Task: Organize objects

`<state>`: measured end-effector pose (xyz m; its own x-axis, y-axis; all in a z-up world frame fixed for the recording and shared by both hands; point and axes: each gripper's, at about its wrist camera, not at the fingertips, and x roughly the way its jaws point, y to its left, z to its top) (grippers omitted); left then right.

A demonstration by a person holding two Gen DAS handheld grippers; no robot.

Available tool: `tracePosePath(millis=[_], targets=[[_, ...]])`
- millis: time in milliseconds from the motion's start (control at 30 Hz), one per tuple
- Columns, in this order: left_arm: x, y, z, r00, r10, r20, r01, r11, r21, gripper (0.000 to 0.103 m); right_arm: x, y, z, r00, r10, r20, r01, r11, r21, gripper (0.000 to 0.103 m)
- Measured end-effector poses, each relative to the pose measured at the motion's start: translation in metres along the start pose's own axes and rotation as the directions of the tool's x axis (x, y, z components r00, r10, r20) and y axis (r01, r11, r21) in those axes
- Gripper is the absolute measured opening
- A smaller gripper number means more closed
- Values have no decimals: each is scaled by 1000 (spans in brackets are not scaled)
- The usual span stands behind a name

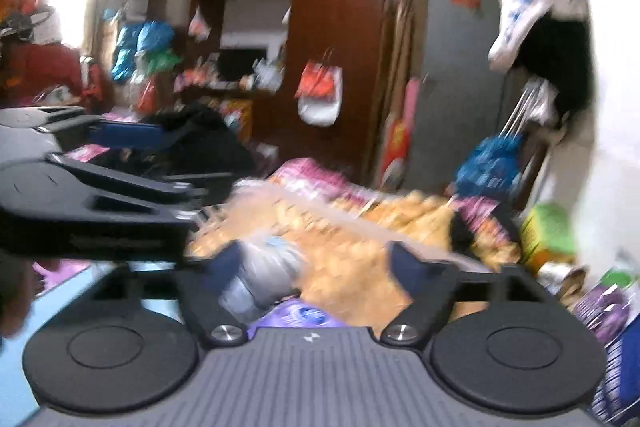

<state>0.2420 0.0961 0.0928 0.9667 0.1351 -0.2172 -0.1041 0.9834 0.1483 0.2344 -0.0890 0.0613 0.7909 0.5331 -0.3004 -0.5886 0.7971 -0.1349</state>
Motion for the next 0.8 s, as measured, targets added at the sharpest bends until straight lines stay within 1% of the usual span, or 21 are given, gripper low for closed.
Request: tracePosePath(millis=[33, 67, 100, 133, 200, 267, 333, 367, 433, 500, 533, 600, 667, 733, 800], targets=[[-12, 3, -2, 1000, -20, 13, 20, 1000, -15, 90, -14, -6, -5, 1000, -3, 21, 3, 1000, 28, 103], [-26, 4, -4, 999, -41, 32, 42, 999, -29, 92, -28, -13, -10, 1000, 12, 25, -14, 998, 61, 103], [-43, 4, -10, 997, -63, 51, 65, 997, -38, 99, -43, -20, -17, 999, 40, 26, -42, 995, 92, 103], [-57, 4, -16, 995, -74, 62, 77, 996, -42, 102, -59, -29, -27, 997, 64, 37, -68, 990, 123, 103], [-93, 1, -36, 989, -99, 108, 104, 993, -48, 103, -95, -43, -52, 994, 90, 54, -98, 980, 176, 103], [-120, -2, -60, 983, -128, 129, 136, 989, -57, 103, -129, -52, -85, 993, 104, 58, -114, 968, 222, 103], [-143, -4, -87, 977, -162, 138, 173, 982, -73, 103, -152, -53, -112, 992, 114, 47, -123, 959, 254, 103], [-148, -5, -96, 978, -167, 125, 177, 982, -70, 103, -160, -52, -127, 993, 114, 38, -120, 955, 272, 103], [-157, -4, -118, 987, -145, 73, 151, 985, -86, 103, -176, -46, -155, 994, 110, 16, -109, 948, 299, 103], [-163, 2, -135, 989, -150, 12, 151, 982, -114, 103, -184, -41, -171, 993, 116, 10, -113, 945, 307, 103], [-165, 5, -144, 987, -159, -27, 154, 979, -134, 103, -187, -39, -177, 993, 118, 5, -114, 945, 306, 103], [-168, 14, -157, 983, -169, -65, 157, 974, -166, 103, -189, -35, -185, 993, 116, -11, -108, 947, 302, 103], [-169, 22, -172, 977, -174, -121, 150, 971, -187, 103, -191, -31, -189, 992, 124, -19, -113, 947, 301, 103], [-171, 30, -187, 968, -195, -156, 160, 964, -212, 102, -193, -23, -191, 990, 141, -17, -130, 949, 287, 103], [-173, 31, -194, 962, -219, -161, 184, 961, -207, 102, -191, -17, -189, 989, 145, -18, -136, 958, 254, 103]])
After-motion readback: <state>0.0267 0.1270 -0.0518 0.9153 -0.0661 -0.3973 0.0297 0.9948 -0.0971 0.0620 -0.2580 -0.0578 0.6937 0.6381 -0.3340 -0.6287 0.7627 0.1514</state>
